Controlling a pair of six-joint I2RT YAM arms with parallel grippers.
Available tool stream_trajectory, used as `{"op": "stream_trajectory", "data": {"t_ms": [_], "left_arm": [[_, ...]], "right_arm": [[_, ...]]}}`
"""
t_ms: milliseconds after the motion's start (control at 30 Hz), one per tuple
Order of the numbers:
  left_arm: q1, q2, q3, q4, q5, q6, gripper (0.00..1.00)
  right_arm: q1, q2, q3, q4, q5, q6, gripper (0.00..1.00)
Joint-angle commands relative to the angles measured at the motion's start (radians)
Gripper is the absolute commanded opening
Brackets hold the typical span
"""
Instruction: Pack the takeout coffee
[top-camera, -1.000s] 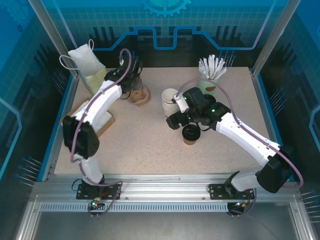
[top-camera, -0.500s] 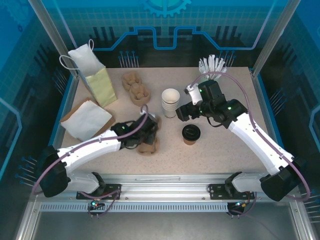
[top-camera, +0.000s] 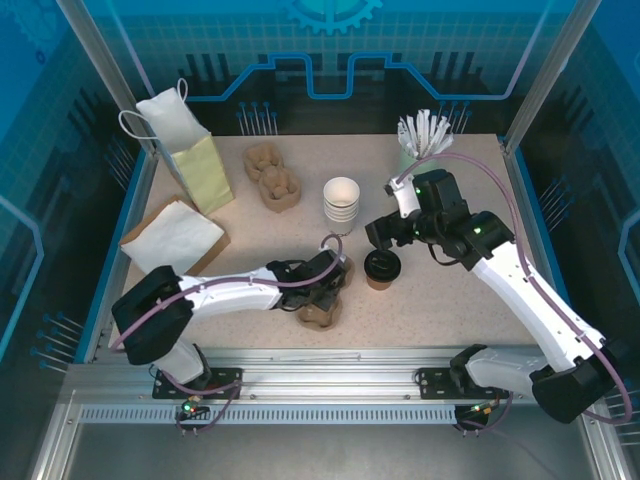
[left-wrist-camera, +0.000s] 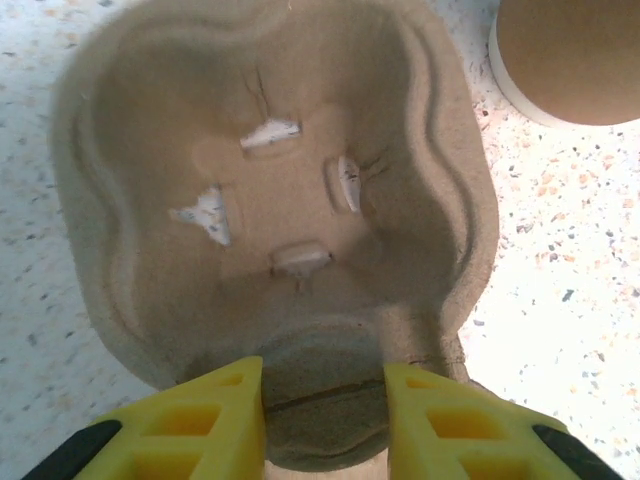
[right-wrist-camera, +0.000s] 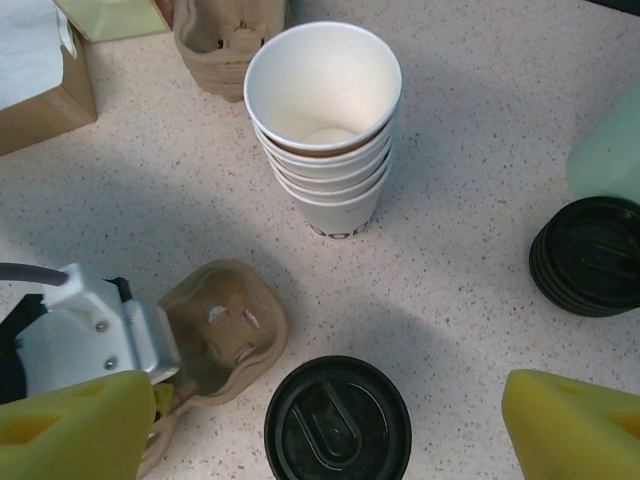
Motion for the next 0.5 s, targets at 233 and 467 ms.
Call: {"op": "stream_trajectory", "data": {"t_ms": [233,467], "left_arm": [[-0.004,-0.023,0.054,0.042,0.017,0.055,0.55],[0.066,-0.148,0.027,0.043,0.034,0.058,0.66]], "right_arm": [[-0.029,0.048,-0.031,0.077,-0.017,0.053,0.92],[-0.032,0.150,-0.040,0.197,-0.059,0.054,0.92]]}}
